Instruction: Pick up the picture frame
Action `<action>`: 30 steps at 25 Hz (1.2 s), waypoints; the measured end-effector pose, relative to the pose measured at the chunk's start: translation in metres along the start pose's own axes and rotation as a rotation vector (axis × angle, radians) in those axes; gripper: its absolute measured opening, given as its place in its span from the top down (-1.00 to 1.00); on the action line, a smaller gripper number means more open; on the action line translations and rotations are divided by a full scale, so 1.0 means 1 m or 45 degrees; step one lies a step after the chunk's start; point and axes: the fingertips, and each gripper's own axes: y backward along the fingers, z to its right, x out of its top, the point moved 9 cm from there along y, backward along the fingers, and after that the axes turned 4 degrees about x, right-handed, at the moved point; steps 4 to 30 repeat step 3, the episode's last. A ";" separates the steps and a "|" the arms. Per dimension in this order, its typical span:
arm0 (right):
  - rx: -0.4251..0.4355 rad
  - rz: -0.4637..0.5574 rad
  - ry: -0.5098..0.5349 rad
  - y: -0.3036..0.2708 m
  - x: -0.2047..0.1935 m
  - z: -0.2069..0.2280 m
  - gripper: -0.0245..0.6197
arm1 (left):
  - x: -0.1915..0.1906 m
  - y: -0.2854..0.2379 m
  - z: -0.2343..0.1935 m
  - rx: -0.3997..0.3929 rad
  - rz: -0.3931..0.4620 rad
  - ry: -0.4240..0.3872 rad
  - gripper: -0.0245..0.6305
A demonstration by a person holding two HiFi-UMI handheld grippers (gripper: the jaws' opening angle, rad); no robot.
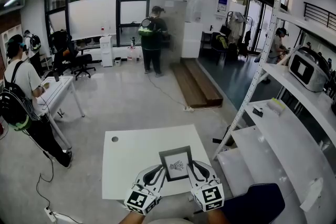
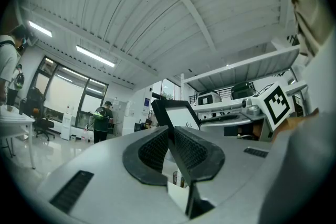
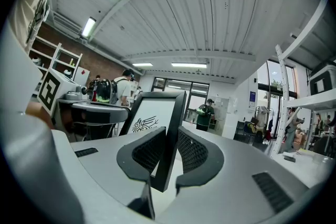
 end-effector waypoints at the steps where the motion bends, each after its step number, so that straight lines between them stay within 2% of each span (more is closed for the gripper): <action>1: 0.000 -0.001 -0.001 0.000 0.000 0.000 0.69 | 0.000 0.000 0.000 0.000 0.000 0.001 0.79; 30: 0.000 -0.001 -0.003 -0.001 0.001 -0.001 0.69 | 0.003 0.000 -0.001 -0.001 0.002 0.002 0.79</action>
